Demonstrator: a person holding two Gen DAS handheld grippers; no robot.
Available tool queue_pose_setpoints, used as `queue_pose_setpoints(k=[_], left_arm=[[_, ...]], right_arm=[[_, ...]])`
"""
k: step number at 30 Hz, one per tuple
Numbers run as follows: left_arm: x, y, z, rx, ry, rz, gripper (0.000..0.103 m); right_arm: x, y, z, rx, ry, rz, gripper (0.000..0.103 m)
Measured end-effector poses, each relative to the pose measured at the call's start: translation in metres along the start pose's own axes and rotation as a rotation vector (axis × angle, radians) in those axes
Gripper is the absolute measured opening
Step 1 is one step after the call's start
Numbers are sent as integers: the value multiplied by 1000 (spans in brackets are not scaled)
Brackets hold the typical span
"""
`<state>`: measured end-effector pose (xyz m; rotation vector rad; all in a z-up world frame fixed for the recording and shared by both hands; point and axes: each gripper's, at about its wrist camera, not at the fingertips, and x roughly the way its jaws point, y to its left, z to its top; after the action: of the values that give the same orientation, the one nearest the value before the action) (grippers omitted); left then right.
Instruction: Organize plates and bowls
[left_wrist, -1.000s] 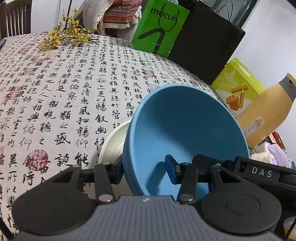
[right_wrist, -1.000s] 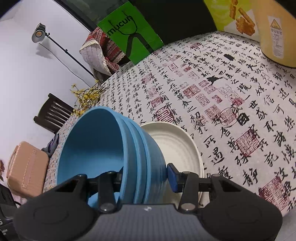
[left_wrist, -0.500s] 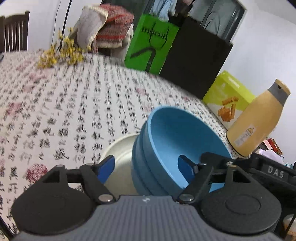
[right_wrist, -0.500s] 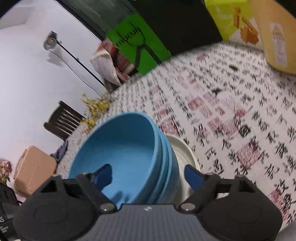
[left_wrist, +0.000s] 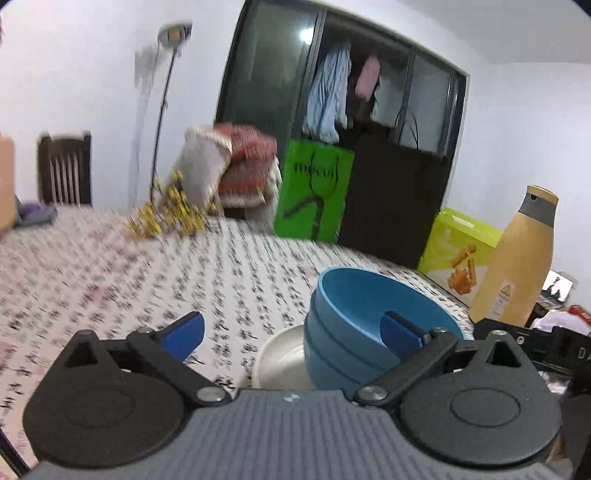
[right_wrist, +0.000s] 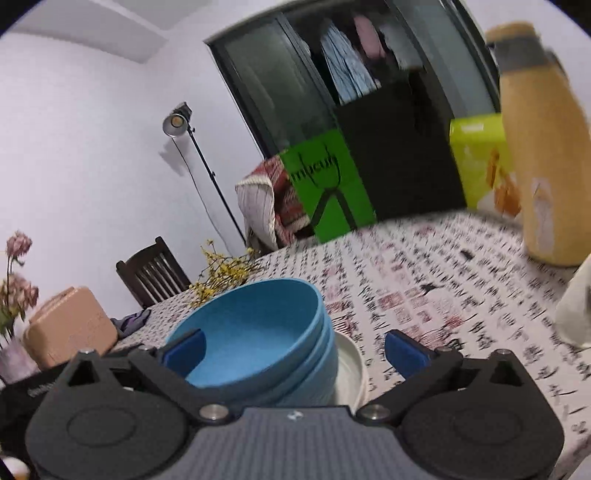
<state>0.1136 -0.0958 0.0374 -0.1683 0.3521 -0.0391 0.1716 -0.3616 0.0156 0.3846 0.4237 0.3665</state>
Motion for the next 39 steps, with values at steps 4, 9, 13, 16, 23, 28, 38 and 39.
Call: queue_pose_setpoints(k=[4, 9, 13, 16, 23, 28, 38, 39], left_arm=[[-20, -9, -23, 71, -49, 8, 103], [-35, -10, -52, 123, -35, 41, 103], [-52, -5, -70, 127, -45, 60, 103], [-66, -4, -80, 134, -53, 70, 103], [-93, -6, -99, 150, -54, 82, 103], [-104, -3, -113, 150, -18, 79, 103], [-120, -4, -119, 155, -36, 65, 103], [-121, -4, -119, 154, -38, 63, 103]], right_arm=[[-23, 5, -15, -64, -57, -1, 103], [-55, 13, -35, -170, -126, -36, 103], [-75, 12, -52, -200, -141, -55, 103], [-89, 12, -64, -209, -156, -54, 103], [-108, 9, -97, -216, -150, -74, 103], [-119, 8, -113, -227, -149, -83, 103], [-134, 16, -125, -229, -157, -76, 103], [-135, 17, -125, -230, -158, -75, 103]])
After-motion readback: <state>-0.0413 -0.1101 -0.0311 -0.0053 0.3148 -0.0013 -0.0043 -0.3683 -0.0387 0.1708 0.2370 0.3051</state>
